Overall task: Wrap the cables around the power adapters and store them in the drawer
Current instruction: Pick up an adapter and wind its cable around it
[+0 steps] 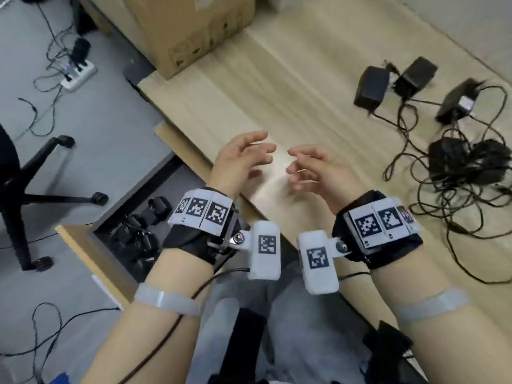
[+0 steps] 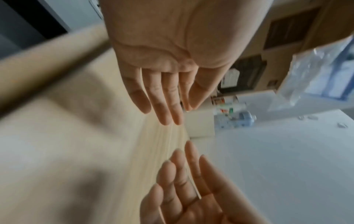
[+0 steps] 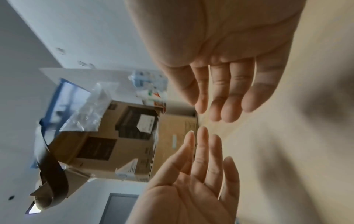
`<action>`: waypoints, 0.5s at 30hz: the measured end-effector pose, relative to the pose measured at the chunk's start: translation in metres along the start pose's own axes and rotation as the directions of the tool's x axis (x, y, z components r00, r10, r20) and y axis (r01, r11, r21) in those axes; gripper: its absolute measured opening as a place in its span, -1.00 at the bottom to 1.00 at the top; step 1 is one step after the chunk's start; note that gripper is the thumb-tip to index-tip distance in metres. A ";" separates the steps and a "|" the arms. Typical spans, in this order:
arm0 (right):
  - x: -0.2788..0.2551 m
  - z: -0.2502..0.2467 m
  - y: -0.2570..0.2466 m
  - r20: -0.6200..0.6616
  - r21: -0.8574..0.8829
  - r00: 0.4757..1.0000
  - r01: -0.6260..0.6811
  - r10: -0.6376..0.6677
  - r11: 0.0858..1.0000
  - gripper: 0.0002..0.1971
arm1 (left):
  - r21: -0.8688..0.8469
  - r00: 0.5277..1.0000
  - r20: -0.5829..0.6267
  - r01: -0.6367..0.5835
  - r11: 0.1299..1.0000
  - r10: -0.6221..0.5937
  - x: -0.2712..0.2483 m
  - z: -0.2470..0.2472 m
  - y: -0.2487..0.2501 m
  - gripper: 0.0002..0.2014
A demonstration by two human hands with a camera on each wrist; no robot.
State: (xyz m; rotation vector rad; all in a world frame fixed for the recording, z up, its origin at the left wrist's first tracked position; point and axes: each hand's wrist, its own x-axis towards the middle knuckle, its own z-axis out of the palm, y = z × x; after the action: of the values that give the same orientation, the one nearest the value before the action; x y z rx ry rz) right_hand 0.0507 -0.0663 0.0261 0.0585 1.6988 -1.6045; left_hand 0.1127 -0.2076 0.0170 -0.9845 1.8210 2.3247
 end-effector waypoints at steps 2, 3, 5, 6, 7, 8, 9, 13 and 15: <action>-0.011 -0.043 -0.005 -0.090 -0.068 0.994 0.061 -0.067 0.996 -0.81 | 0.013 0.998 0.065 0.006 1.000 -0.007 0.003 0.044 0.000 -0.79; -0.016 -0.064 -0.006 -0.142 -0.093 0.985 0.080 -0.092 0.992 -0.80 | 0.020 0.996 0.090 0.012 1.000 -0.013 0.003 0.065 -0.002 -0.80; -0.025 -0.103 -0.005 -0.246 -0.121 0.960 0.105 -0.132 0.987 -0.78 | 0.035 0.990 0.139 0.028 0.999 -0.032 0.005 0.107 -0.007 -0.80; -0.030 -0.121 -0.004 -0.291 -0.128 0.945 0.115 -0.148 0.985 -0.77 | 0.040 0.986 0.162 0.036 0.999 -0.042 0.005 0.126 -0.010 -0.79; -0.034 -0.139 -0.003 -0.335 -0.124 0.928 0.127 -0.162 0.984 -0.77 | 0.045 0.982 0.181 0.043 0.998 -0.050 0.005 0.145 -0.014 -0.79; -0.039 -0.155 -0.001 -0.378 -0.111 0.909 0.142 -0.174 0.984 -0.76 | 0.053 0.979 0.196 0.047 0.997 -0.057 0.005 0.163 -0.017 -0.79; -0.043 -0.170 0.001 -0.421 -0.095 0.888 0.160 -0.186 0.982 -0.77 | 0.063 0.976 0.208 0.051 0.997 -0.063 0.006 0.179 -0.020 -0.78; -0.052 -0.219 0.007 -0.552 -0.070 0.808 0.202 -0.207 0.977 -0.78 | 0.078 0.963 0.256 0.065 0.995 -0.083 0.008 0.230 -0.027 -0.77; -0.050 -0.238 0.011 -0.588 -0.041 0.788 0.197 -0.183 0.980 -0.77 | 0.117 0.959 0.268 0.061 0.991 -0.090 0.012 0.246 -0.031 -0.76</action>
State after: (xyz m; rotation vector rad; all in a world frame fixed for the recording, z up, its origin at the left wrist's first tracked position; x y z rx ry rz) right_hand -0.0268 0.1645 0.0201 0.4571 2.2141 -1.8840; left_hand 0.0031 0.0156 0.0131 -0.6679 1.7455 2.1649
